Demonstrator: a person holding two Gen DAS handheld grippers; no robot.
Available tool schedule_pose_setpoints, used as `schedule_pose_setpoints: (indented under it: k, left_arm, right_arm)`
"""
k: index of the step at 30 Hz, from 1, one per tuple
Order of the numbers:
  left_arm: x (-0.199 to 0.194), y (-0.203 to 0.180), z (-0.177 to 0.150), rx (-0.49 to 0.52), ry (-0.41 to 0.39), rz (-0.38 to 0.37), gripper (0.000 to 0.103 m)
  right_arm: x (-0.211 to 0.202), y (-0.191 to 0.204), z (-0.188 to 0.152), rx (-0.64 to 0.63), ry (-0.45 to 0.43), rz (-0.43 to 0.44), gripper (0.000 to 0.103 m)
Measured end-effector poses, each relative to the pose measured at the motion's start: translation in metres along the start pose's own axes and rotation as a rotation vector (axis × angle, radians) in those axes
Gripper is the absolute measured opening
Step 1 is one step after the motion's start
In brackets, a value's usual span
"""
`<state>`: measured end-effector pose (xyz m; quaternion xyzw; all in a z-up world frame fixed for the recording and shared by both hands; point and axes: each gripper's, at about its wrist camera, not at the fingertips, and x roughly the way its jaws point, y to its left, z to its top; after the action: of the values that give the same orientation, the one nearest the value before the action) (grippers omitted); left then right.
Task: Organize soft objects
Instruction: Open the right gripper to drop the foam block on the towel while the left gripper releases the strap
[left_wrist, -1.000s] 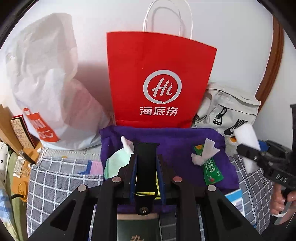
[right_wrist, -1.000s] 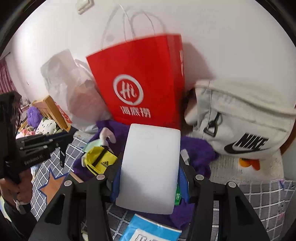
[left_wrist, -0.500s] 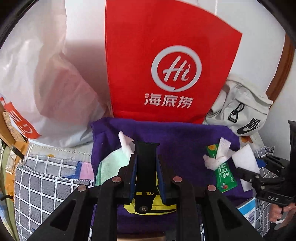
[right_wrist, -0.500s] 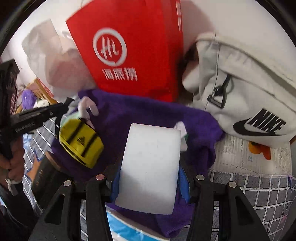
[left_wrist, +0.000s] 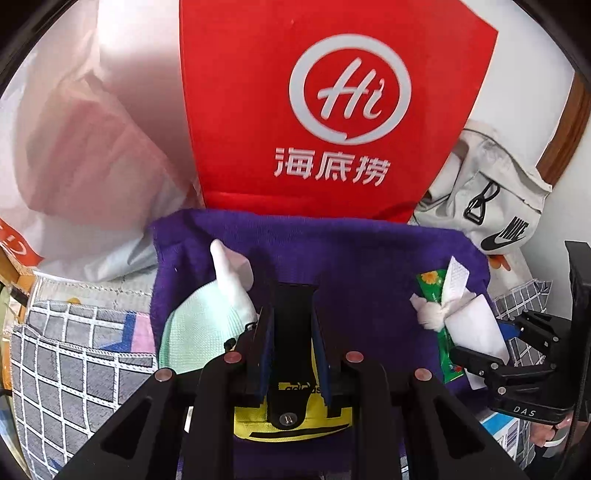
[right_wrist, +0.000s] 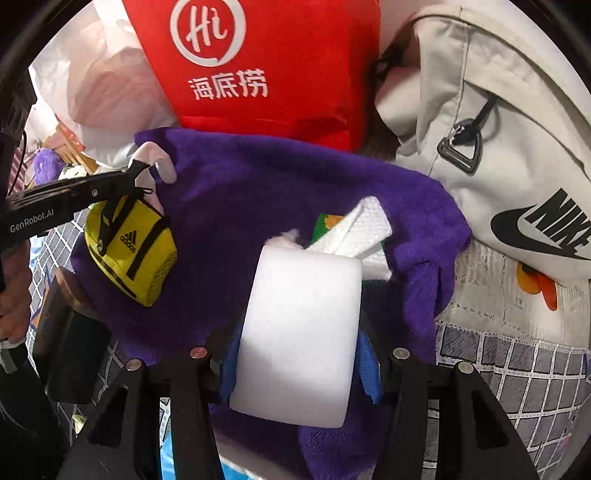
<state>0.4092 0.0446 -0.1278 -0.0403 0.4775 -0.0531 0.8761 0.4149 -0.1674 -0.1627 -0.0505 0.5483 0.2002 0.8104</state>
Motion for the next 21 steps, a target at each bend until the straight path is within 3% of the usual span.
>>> schedule_pose_setpoints:
  k: [8, 10, 11, 15, 18, 21]
  left_arm:
    - [0.006, -0.001, -0.001, -0.013, 0.03, -0.013, 0.02]
    - [0.007, -0.001, 0.0, -0.023, 0.045, -0.016, 0.024]
    - [0.007, 0.0, 0.0, -0.025, 0.047, -0.023, 0.025]
    - [0.001, -0.001, 0.0, -0.029, 0.042, -0.007, 0.028]
    - [-0.01, -0.001, 0.001, -0.03, 0.014, 0.001, 0.038]
    - [-0.027, 0.0, 0.001, -0.029, -0.016, 0.008, 0.04]
  right_arm:
    - [0.014, -0.006, 0.006, 0.038, 0.036, 0.014, 0.062]
    - [0.012, -0.004, 0.006, 0.031, 0.034, 0.016, 0.069]
    - [0.008, -0.003, 0.006, 0.026, 0.026, 0.018, 0.076]
    - [-0.007, -0.001, 0.008, 0.031, -0.017, 0.003, 0.079]
    - [-0.02, -0.001, 0.01, 0.045, -0.058, 0.011, 0.079]
    - [-0.034, 0.0, 0.011, 0.061, -0.091, 0.008, 0.079]
